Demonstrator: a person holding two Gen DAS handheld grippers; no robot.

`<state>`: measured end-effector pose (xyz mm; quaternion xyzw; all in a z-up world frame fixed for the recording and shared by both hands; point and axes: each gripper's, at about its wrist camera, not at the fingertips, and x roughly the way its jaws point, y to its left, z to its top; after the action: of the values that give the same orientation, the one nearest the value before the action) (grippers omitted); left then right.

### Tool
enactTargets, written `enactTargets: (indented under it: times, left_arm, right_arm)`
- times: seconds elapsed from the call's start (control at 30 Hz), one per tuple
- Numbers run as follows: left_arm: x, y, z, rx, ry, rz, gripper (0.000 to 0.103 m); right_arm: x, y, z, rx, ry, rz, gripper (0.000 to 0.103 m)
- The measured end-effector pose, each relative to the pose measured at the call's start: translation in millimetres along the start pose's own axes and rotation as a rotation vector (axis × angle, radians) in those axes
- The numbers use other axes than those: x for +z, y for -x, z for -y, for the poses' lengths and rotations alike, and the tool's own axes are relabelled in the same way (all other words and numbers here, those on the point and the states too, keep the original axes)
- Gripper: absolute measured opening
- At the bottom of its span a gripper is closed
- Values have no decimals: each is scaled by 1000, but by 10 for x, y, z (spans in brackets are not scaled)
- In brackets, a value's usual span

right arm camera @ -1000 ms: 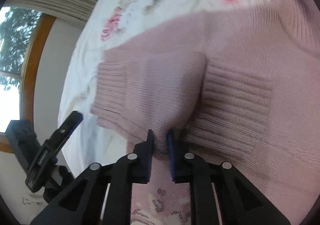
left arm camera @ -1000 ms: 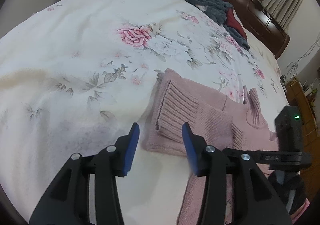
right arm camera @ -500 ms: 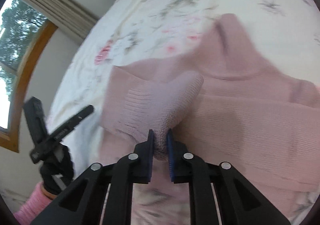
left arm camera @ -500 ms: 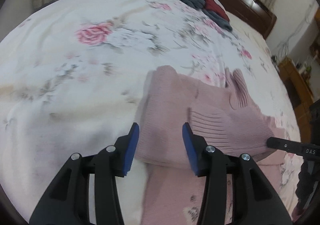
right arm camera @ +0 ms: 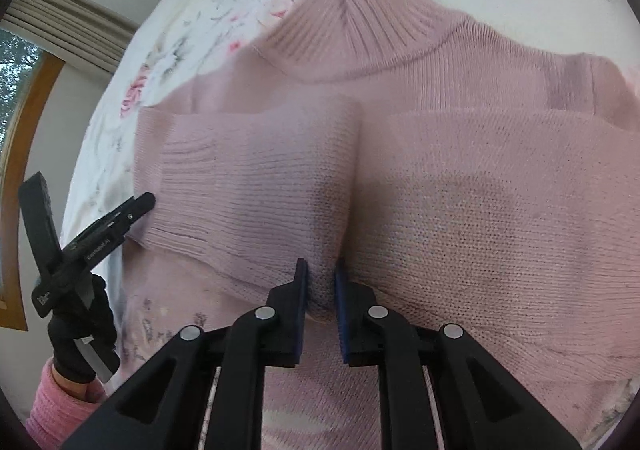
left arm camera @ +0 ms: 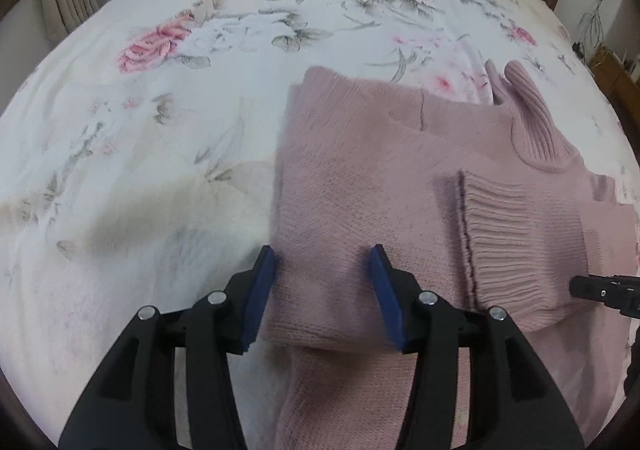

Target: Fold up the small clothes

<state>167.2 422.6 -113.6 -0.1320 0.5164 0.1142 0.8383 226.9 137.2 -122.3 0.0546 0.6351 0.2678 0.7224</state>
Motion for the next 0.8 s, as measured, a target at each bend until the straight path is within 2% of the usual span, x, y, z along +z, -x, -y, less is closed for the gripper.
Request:
enactTargets:
  times: [0.1,0.17,0.23,0.37,0.5,0.67,0.8]
  left_arm:
    - [0,0,-69,-37,32,-2,50]
    - [-3,35,-101,-58,53,-10,49]
    - [-19,113,-153,-85,77,-9,49]
    - [-46,305,-243,-103,99,35,49]
    - [-34,431,-367,-81,125,54,49]
    - [-15,488,-542,-57,146,62,49]
    - [-18,477,-625,-51,157,64,49]
  right_arm:
    - [6,10,-36,-27,21,-6,15]
    - [0,111,-136,-77,61,26,24]
    - [-20,272,-283,-135,114,86,39]
    - [-9,381,-629,-80,170,102,41]
    - [72,146,-1071,-21,205,44,41]
    - [119,-192,-1437,-12,229,-9,45]
    - [164,-373,-1604,-102,260,-13,59]
